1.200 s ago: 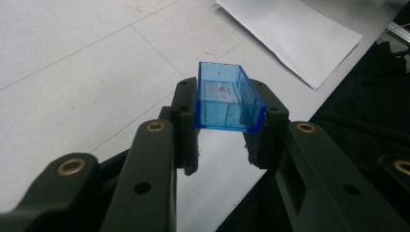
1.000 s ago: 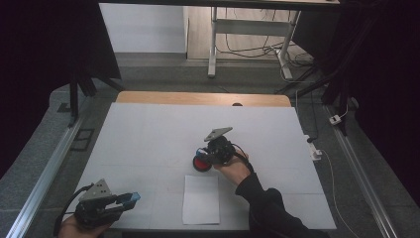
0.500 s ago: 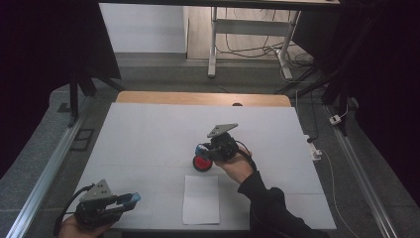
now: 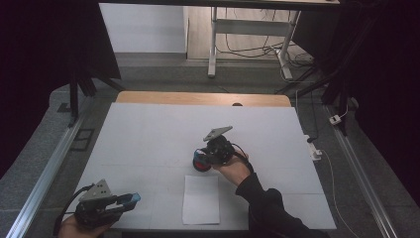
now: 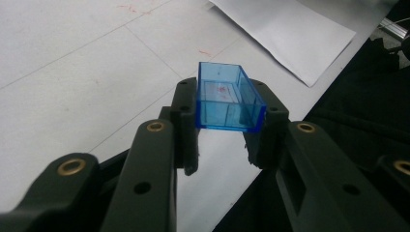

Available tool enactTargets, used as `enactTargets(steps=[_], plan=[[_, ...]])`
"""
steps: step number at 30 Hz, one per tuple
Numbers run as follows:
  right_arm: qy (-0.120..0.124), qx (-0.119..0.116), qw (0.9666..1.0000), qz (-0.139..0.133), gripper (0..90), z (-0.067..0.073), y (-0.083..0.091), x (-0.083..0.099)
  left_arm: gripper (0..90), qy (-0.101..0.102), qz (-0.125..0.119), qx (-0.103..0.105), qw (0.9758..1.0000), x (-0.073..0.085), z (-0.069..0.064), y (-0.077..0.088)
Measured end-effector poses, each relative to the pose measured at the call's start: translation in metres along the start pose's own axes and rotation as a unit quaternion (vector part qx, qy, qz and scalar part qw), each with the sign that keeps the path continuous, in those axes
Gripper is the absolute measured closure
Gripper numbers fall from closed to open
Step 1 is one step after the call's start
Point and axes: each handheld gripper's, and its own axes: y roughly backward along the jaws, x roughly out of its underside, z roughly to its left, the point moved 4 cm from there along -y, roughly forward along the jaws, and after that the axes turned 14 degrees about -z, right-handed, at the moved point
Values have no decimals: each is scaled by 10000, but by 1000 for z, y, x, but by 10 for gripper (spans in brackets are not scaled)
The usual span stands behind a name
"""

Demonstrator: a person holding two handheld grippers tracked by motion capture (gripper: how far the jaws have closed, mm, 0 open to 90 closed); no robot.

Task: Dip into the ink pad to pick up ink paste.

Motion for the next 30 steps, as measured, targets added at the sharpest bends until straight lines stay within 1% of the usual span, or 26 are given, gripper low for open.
enactTargets(steps=[1,6,13,16,18,20,22,25,28,30], plan=[[35,3,10000,6,704,0,-1,0,682,-1,2,0,10000,0,0,0],[53,26,10000,80,704,-1,-3,3,682,5,4,6,10000,0,0,0],[-5,57,9998,190,707,0,-4,3,682,-2,25,0,10000,0,0,-1],[171,168,9994,246,707,4,-4,3,682,-6,35,-5,10000,0,0,-1],[396,285,9983,326,707,10,-5,2,682,-1,37,-5,10000,0,0,-1],[470,348,9976,365,708,11,-5,2,682,2,39,-5,10000,0,0,-1],[338,322,9984,311,708,10,-5,2,682,0,43,-4,10000,0,0,-1],[175,224,9993,260,709,6,-5,3,682,-1,46,-5,10000,0,0,-1],[-124,72,9998,129,709,-1,-4,5,682,2,44,-3,10000,0,0,-1],[-340,-36,9994,50,709,-6,-3,7,682,1,44,-1,10000,0,0,-1]])
